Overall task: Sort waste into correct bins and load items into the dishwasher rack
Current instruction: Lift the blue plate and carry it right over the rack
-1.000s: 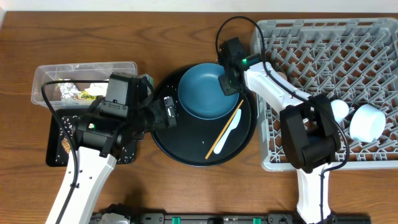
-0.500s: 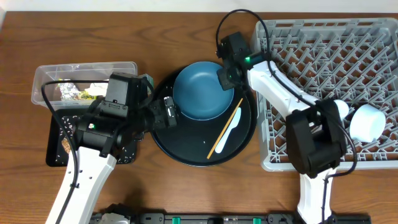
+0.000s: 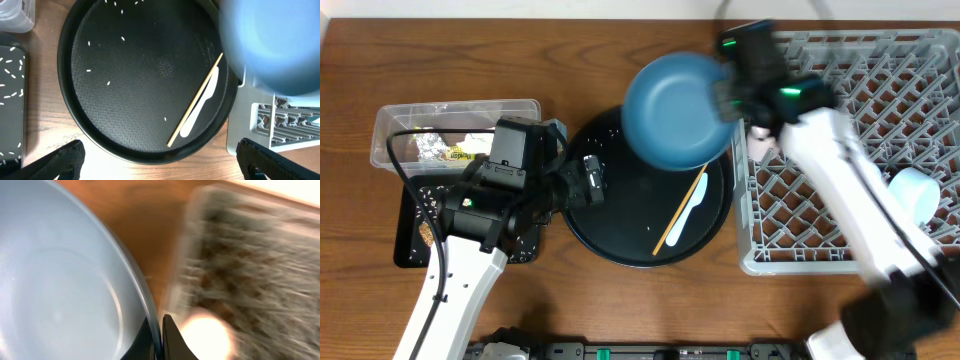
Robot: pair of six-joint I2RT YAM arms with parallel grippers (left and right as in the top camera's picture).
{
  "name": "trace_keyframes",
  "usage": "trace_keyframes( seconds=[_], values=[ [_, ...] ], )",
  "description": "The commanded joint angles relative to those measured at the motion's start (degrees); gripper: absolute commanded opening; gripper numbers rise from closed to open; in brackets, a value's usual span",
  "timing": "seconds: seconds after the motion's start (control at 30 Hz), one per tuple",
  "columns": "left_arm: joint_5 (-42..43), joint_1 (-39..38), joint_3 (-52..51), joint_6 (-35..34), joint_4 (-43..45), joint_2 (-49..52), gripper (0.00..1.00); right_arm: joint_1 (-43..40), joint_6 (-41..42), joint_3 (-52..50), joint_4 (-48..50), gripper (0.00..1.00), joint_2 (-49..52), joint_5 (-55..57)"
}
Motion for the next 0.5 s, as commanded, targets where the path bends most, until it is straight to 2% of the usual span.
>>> trace_keyframes(
  seconds=[0.0, 0.23, 0.37, 0.47],
  values=[
    [-0.74, 0.24, -0.63, 0.57, -0.11, 0.09, 0.98, -5.90, 0.72, 0.48, -3.21, 0.01, -6.99, 8.79],
    [-0.74, 0.24, -0.63, 0.57, -0.11, 0.09, 0.98, -26.73, -6.19, 0.48, -9.92, 0.01, -11.74, 17.27],
    [-0.74, 0.24, -0.63, 0.57, -0.11, 0.09, 0.98, -35.04, -3.89, 0.46, -8.46, 0.01, -11.28, 25.75],
    [-0.74, 0.24, -0.63, 0.57, -0.11, 0.09, 0.98, -37.68, -2.25, 0.46, -4.94, 0.01, -10.45, 34.47]
  ],
)
